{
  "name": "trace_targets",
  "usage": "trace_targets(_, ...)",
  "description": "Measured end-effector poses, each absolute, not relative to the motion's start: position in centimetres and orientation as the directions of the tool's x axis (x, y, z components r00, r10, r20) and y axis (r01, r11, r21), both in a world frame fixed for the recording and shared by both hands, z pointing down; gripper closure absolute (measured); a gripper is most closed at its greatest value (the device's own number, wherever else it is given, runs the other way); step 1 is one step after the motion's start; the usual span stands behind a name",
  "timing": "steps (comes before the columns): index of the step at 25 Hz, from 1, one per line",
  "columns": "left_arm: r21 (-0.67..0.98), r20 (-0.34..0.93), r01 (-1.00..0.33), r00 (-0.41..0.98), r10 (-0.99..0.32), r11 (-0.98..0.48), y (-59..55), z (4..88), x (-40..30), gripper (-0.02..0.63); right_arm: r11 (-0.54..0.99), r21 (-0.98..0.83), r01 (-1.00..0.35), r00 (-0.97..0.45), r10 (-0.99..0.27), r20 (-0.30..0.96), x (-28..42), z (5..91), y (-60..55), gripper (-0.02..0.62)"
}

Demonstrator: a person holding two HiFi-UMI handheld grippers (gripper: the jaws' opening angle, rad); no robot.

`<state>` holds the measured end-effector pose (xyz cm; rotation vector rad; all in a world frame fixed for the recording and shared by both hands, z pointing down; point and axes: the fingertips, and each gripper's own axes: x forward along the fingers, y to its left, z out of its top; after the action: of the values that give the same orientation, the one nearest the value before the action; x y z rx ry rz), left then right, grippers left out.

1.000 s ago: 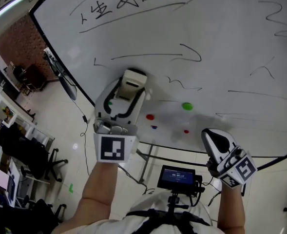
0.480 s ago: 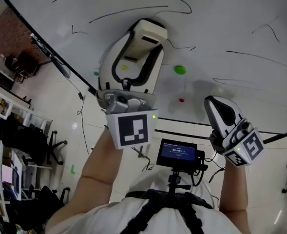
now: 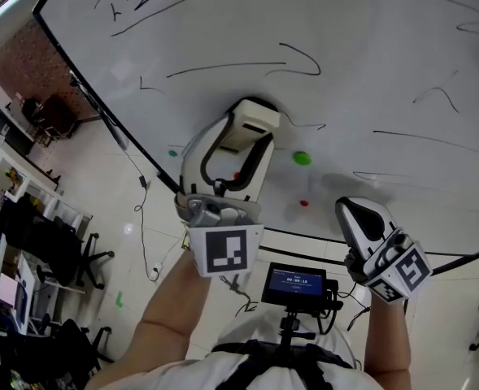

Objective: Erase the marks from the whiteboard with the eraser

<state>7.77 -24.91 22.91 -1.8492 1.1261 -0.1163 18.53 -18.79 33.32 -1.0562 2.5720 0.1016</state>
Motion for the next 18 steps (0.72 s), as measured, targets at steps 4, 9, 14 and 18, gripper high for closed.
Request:
trace_targets(4, -0.650, -0.447, -0.758, 0.444, -0.777, -0.059, -26.1, 21.1, 4.8, 0.331, 0.731, -0.064, -0.679, -0.670, -0.653, -0.354, 19.0, 33.0, -18.4, 0.584)
trace_targets(9, -0.587, -0.473, -0.806, 0.418, -0.775, -0.077, -25.6, 21.0, 6.2, 0.334, 0.746, -0.082, -0.660, -0.682, -0.642, -0.350, 19.9, 33.1, -17.8, 0.584)
trace_targets(14, -0.733, -0.384, -0.670, 0.551, -0.741, -0.119, -23.7, 23.2, 11.8, 0.334, 0.742, -0.083, -0.665, -0.674, -0.645, -0.360, 21.3, 32.9, -17.3, 0.584)
trace_targets(18, -0.813, -0.289, -0.569, 0.579, -0.762, -0.125, -23.2, 25.2, 13.9, 0.334, 0.741, -0.077, -0.667, -0.681, -0.649, -0.339, 22.3, 33.8, -16.9, 0.584)
